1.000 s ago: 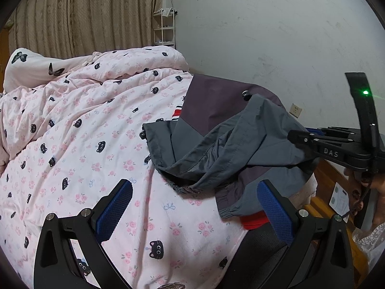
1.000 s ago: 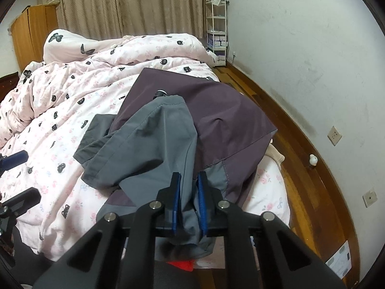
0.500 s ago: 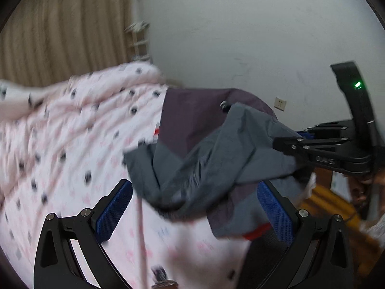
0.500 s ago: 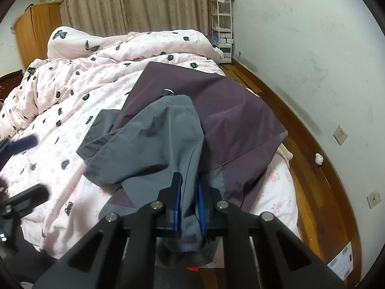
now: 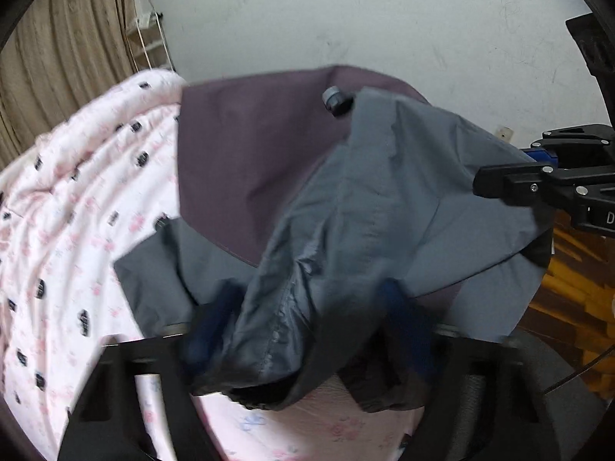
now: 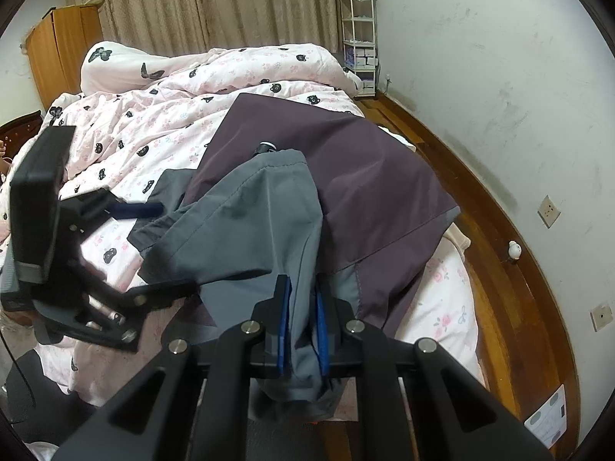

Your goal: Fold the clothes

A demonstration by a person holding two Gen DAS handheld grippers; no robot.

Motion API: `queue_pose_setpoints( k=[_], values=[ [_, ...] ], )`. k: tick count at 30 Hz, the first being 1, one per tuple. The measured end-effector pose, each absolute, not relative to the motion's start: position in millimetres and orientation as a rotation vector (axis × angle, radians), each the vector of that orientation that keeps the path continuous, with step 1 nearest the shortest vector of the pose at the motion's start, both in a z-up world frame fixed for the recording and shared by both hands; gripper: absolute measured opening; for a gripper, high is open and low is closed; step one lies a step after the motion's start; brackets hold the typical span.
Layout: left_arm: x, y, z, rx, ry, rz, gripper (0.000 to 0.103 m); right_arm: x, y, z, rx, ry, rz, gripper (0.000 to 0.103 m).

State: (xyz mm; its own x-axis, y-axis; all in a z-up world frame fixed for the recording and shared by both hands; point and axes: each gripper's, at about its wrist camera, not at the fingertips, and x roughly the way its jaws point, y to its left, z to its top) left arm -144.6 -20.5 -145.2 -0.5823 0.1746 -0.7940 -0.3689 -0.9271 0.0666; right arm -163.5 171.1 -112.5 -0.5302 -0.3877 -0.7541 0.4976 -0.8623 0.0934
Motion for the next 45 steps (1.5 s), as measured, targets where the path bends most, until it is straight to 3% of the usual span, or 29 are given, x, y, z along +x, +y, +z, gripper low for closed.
queue_pose_setpoints(
  k=[1,2,7,18,34,45],
  values=[
    [-145,-19,-147,-1.245,0.309,2.514,0.025,-164,171,-113,1.123,0.179,-2.367,0.013],
    [-144,-17,-147,-1.242,0.308,2.508,0.016,-164,171,-113,1.124,0.178,-2.364,0.013],
    [-130,-11,-139,-1.199,0.329,2.528,0.005,-163,173,-111,1.114,0.17,-2.375,0.013],
    [-83,-55,-95,-1.13,0.147,2.689,0.003,-146,150,-84,1.018,0.146,-2.322,0.013],
    [3,-165,-21,-1.061,-0.033,3.016,0.003,-95,23,9,0.752,0.184,-2.16,0.01],
    [111,-246,-19,-1.214,-0.165,3.238,0.003,-26,-99,19,0.715,0.27,-1.911,0.01]
  ],
)
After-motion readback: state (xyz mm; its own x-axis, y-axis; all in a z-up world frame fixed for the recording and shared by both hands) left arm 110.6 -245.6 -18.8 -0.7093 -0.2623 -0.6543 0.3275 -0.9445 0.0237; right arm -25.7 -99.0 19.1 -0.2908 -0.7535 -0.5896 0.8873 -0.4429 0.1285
